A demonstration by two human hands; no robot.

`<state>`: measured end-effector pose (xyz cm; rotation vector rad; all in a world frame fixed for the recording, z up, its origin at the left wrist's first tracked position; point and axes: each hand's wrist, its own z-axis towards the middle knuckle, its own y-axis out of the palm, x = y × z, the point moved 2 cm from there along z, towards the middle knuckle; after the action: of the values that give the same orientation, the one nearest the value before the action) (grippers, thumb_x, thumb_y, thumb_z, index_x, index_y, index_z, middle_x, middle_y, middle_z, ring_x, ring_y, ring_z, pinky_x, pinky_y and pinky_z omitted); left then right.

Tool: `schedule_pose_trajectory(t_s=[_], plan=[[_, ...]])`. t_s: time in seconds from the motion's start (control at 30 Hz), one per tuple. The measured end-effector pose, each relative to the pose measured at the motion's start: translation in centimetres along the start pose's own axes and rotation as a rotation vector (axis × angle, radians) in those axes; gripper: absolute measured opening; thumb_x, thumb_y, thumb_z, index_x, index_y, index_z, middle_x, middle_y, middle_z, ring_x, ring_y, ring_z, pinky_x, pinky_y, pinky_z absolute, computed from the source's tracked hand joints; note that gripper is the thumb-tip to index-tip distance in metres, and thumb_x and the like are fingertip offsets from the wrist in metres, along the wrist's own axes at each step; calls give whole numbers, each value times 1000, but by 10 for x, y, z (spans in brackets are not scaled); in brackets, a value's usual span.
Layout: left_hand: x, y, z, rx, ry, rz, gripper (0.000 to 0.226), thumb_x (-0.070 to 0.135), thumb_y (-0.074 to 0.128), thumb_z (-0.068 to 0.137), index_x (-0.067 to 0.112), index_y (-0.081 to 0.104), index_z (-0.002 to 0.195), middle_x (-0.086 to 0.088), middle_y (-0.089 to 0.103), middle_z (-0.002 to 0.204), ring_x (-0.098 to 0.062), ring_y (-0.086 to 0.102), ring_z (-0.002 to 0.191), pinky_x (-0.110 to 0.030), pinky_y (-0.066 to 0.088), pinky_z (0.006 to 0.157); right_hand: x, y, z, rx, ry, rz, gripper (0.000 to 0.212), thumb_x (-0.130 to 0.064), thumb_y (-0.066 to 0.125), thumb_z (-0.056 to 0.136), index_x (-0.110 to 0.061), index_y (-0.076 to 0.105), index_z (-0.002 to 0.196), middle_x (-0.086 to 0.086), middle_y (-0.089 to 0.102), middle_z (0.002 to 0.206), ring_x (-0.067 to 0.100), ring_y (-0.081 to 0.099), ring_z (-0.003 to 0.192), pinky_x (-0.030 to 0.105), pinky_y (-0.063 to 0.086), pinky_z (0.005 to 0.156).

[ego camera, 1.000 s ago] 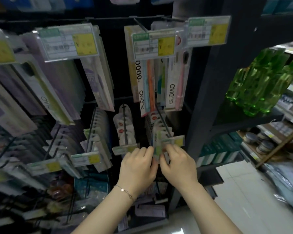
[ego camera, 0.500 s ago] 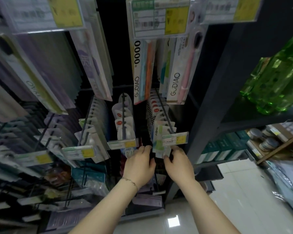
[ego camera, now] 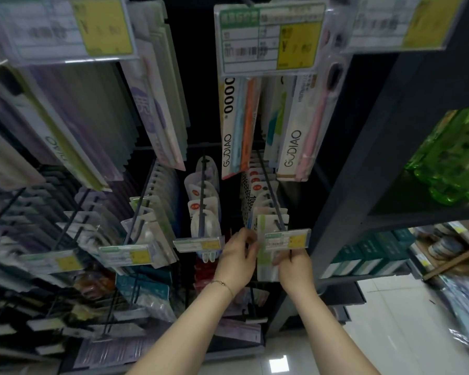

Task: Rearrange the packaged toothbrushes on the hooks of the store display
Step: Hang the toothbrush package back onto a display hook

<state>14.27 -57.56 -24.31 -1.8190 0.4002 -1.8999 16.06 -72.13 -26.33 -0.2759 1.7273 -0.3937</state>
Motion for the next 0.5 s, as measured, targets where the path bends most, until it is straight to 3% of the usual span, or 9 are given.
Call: schedule_pose_trajectory(t_s=[0.13,0.33,0.5], plan=[[-1,0,1,-24,-49,-117,5,21,53,101,16,54,100,3,61,88,-16,62,82,-35,56,76,-1,0,0,-5,12,45,21,-1,42,97,-12,59,92,13,65,91,28,61,90,32,46,79],[-6,-3,-6,-56,-86,-251,12,20,53,103,20,62,110,5,70,99,0,65,88,-14,53,75,-4,3,-1,-75,-58,32,23,-12,45,101,-11,62,117,8,64,101,23,59,93,41,51,90],[-18,-14,-24,-77,-138,-197,16,26,52,103,30,61,116,15,69,106,9,63,93,-6,48,77,-7,10,-12,-188,-83,18,16,-24,45,104,-25,61,106,0,66,100,17,63,93,36,54,83]])
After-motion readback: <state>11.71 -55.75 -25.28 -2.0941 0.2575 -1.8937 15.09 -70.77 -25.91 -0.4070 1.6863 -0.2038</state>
